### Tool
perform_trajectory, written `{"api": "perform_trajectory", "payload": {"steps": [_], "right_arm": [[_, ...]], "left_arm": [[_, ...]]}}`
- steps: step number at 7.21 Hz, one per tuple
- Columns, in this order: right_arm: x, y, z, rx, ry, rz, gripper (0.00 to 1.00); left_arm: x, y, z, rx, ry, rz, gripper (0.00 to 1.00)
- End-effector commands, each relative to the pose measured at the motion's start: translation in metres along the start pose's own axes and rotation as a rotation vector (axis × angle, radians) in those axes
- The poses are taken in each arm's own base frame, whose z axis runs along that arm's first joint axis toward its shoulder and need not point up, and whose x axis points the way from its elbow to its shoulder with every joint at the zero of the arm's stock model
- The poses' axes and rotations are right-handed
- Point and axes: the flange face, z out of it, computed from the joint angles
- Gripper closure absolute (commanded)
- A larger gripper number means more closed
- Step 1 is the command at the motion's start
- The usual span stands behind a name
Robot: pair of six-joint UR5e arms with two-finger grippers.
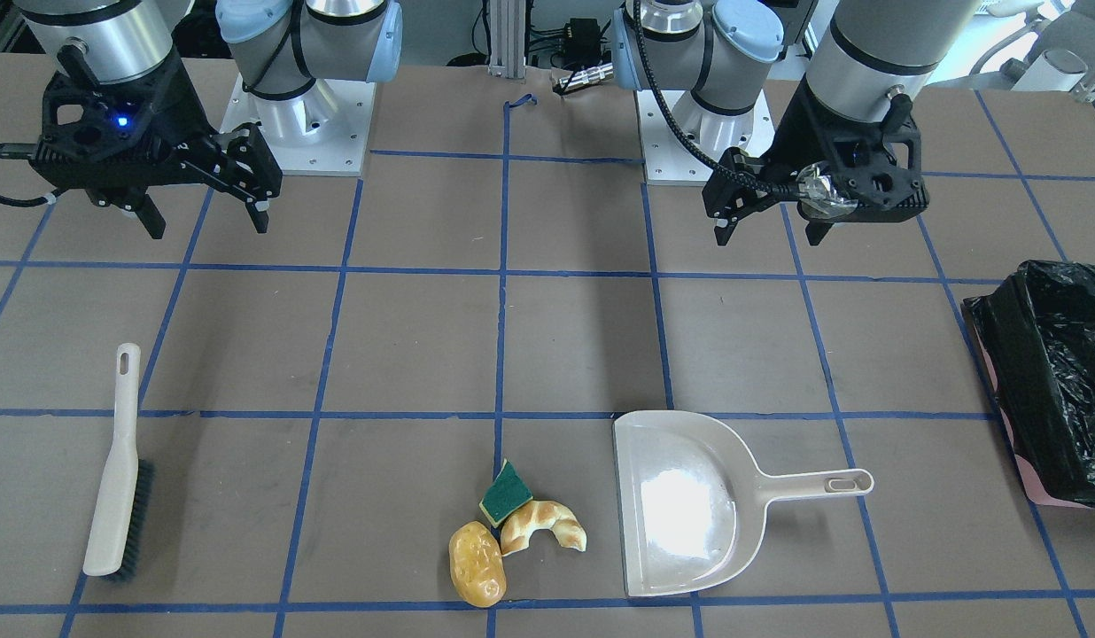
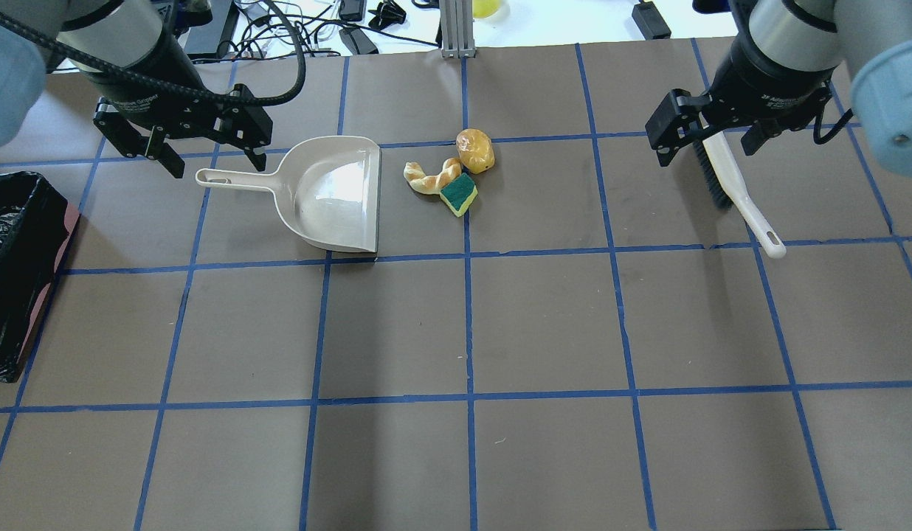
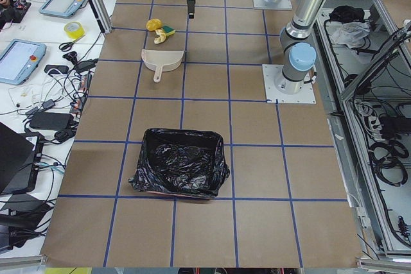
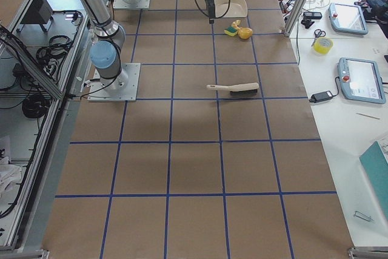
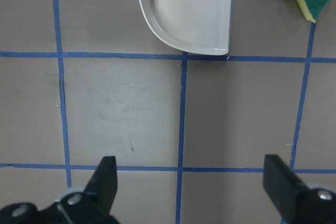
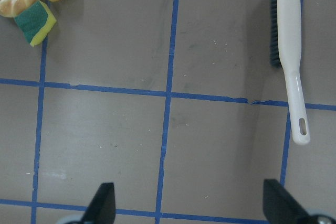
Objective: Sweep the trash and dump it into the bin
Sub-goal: 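Lower the left gripper to the dustpan while the right descends to the brush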
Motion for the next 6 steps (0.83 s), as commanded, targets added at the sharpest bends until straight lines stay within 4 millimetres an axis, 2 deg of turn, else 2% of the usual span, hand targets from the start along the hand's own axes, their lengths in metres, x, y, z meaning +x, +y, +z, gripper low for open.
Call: {"api": "perform_trajectory", "payload": {"steps": [1,2,3,4,5,6], "right_arm": [[0.002,0.000,0.001,-0.005,0.005,0.002,0.00],[0.004,-0.002,0.001,0.009,0.017,0.004,0.00],[0.003,-0.004,0.004,0.004,0.018,0.007,0.00],[0.004,-0.005,0.007,-0.010,0.019,-0.010,0.00],[0.010,-0.006,0.017,-0.034,0.058,-0.019,0.00],[0.033,-0.011,0.033,-0.078,0.129,-0.024,0.00]], "left_arm": [[0.004,0.008,-0.002,-0.008,-0.007,-0.003,0.00],[-0.001,0.003,-0.003,0.006,-0.008,0.008,0.00],[-0.003,0.000,0.002,-0.004,-0.010,0.117,0.02],[-0.012,-0.007,0.009,-0.018,-0.006,0.262,0.03],[-0.047,-0.017,0.005,-0.010,-0.013,0.311,0.03],[-0.095,-0.025,0.013,-0.020,-0.008,0.459,0.03]]}}
